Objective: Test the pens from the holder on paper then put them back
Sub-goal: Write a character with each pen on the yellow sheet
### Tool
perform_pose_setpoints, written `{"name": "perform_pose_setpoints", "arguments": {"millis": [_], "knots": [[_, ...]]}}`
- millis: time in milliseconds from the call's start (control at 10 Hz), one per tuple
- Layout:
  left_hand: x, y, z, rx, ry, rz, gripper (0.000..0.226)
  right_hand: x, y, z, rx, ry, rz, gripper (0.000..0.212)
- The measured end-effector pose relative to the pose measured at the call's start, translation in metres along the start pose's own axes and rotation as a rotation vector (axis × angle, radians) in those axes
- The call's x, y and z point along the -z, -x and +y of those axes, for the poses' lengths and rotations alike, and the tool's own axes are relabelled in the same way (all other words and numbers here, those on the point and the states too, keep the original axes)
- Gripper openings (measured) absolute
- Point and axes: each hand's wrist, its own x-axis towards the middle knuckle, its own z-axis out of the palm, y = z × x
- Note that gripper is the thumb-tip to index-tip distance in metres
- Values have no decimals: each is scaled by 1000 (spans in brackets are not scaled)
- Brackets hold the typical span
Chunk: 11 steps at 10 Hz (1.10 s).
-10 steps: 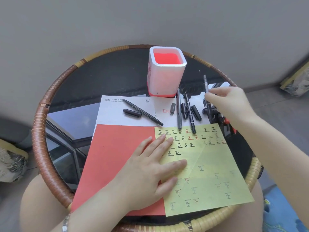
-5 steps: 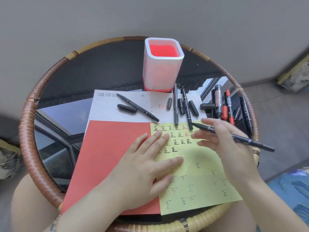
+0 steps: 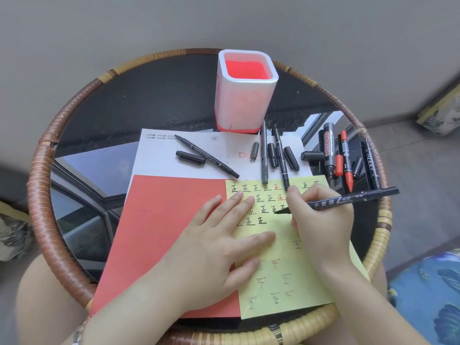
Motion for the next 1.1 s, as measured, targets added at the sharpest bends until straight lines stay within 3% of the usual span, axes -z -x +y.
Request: {"name": "perform_pose_setpoints", "arguments": {"millis": [400, 1100], "knots": [[2, -1, 1, 3, 8, -14, 38, -3, 4, 4, 95, 105, -37, 32], [3, -1, 1, 9, 14, -19, 39, -4, 2, 5, 97, 107, -43, 31]]}}
